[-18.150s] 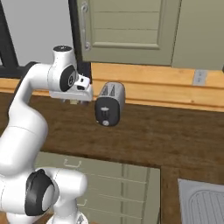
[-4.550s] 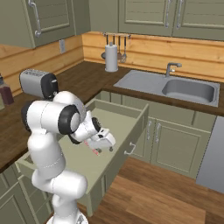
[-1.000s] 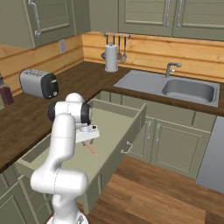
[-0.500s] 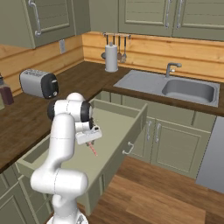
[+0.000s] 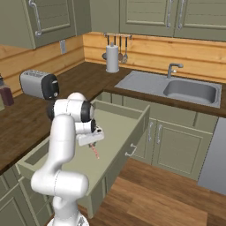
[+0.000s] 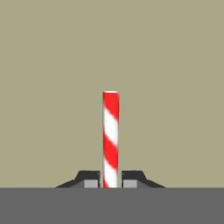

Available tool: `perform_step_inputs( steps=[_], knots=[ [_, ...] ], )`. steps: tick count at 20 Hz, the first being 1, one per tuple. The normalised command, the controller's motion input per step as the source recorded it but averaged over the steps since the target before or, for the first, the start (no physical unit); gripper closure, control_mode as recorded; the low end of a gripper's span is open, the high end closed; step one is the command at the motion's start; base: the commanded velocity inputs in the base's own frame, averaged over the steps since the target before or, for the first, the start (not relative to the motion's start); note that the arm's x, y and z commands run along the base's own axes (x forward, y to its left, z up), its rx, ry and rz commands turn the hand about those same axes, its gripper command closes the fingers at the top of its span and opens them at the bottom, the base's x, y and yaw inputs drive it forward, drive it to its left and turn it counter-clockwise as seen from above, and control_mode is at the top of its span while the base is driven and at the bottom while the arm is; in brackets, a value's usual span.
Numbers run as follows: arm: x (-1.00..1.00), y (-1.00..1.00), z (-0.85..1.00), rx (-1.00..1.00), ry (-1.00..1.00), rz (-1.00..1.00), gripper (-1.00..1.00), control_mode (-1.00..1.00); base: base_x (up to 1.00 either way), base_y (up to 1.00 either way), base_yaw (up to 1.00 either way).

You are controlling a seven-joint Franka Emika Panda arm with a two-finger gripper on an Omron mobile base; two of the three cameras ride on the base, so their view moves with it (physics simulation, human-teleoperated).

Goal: Take a straw from the drawer in front and place it inside the glass cup on the dining counter.

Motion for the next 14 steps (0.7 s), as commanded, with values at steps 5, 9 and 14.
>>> perform_step_inputs(
  steps=[5,9,14],
  knots=[
    [-0.28,0.00,0.92,0.08,-0.15,-0.11,1.00,-1.00,0.00,0.00,0.00],
    [-0.27,0.00,1.00,0.11,-0.17,-0.14,1.00,-1.00,0.00,0.00,0.00],
    [-0.39,-0.11,1.00,0.11,-0.11,-0.16,1.00,-1.00,0.00,0.00,0.00]
  ],
)
